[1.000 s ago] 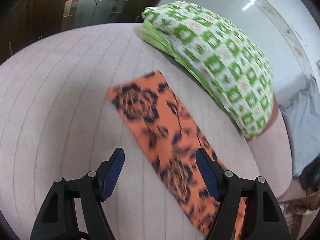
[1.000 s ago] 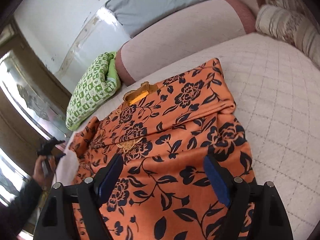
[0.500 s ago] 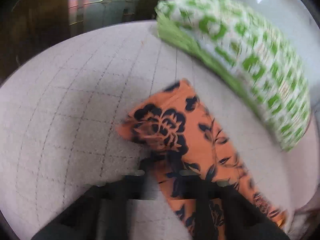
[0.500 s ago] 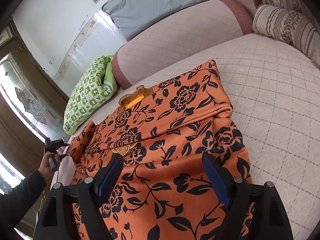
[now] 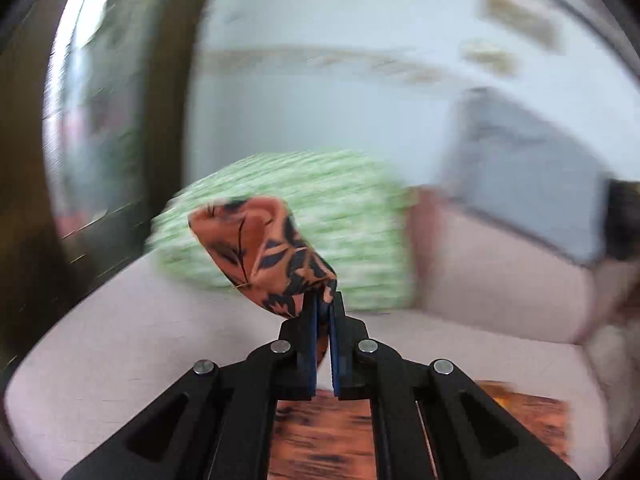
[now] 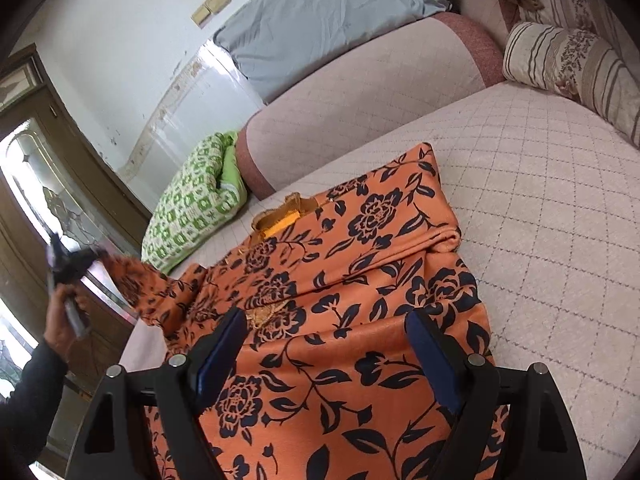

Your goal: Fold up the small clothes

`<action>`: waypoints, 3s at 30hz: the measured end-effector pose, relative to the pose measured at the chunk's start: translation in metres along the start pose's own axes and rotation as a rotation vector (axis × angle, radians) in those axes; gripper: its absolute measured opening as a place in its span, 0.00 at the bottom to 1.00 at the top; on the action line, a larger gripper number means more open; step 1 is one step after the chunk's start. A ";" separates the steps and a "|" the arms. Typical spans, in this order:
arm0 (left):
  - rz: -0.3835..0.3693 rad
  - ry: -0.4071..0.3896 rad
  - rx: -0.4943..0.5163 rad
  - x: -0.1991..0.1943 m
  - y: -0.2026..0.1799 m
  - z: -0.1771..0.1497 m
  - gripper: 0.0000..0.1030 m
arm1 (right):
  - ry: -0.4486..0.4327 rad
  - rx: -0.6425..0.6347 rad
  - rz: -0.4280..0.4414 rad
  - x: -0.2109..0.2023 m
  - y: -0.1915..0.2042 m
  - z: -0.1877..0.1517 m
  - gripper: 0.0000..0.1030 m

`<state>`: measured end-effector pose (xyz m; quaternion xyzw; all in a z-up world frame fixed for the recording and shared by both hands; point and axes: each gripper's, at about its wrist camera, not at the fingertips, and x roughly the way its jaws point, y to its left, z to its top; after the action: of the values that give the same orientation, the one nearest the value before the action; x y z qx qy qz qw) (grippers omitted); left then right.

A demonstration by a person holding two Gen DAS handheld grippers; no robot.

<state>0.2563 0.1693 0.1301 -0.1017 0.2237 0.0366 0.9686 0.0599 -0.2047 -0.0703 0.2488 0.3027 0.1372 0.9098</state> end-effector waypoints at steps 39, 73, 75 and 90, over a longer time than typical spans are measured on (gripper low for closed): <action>0.017 0.531 -0.056 0.085 0.013 -0.213 0.36 | 0.390 -0.169 -0.353 0.148 0.031 0.083 0.19; 0.036 0.520 -0.069 0.096 0.010 -0.214 0.38 | 0.289 -0.325 -0.531 0.219 0.023 0.097 0.31; 0.038 0.522 -0.082 0.097 0.011 -0.212 0.38 | 0.258 -0.299 -0.532 0.200 0.028 0.098 0.40; 0.069 0.459 -0.060 0.084 0.012 -0.199 0.46 | 0.298 -0.018 -0.198 0.160 0.014 0.075 0.65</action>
<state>0.2454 0.1406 -0.0842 -0.1285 0.4403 0.0521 0.8871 0.2299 -0.1568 -0.0885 0.1868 0.4558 0.0848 0.8661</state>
